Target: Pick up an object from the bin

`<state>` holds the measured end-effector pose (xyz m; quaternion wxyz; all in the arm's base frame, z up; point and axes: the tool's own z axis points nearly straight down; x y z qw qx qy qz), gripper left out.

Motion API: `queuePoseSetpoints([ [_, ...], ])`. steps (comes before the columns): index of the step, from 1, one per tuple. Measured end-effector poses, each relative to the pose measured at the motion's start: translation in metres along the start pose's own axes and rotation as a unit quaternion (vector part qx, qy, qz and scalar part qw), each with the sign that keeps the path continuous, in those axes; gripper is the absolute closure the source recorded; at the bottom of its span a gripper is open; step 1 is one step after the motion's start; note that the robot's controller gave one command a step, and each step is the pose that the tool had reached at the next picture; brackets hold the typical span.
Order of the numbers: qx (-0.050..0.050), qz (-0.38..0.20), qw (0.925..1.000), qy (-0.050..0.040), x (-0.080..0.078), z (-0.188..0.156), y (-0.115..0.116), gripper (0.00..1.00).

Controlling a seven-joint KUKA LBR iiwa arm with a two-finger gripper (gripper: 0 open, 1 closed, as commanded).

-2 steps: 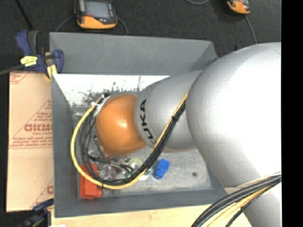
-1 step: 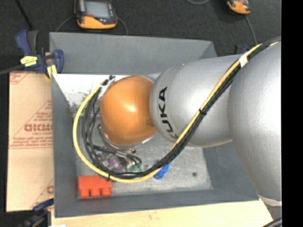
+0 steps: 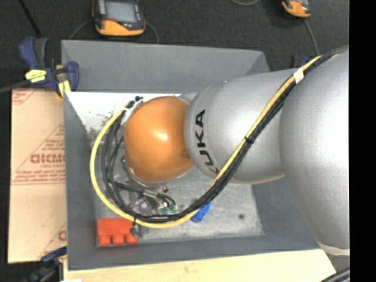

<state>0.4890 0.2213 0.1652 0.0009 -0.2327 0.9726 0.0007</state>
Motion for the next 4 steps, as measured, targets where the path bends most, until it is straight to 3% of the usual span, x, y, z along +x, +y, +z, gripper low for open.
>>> queuePoseSetpoints([
  [1,0.000,-0.117,0.9931,0.0035,0.005,0.097,-0.007,0.00],
  [2,0.001,-0.114,0.9935,0.0015,0.003,0.092,-0.007,1.00],
  [3,0.001,-0.115,0.9934,-0.0038,0.008,-0.031,0.012,1.00],
  [4,0.002,-0.503,0.8643,-0.0020,0.003,-0.129,-0.016,1.00],
])
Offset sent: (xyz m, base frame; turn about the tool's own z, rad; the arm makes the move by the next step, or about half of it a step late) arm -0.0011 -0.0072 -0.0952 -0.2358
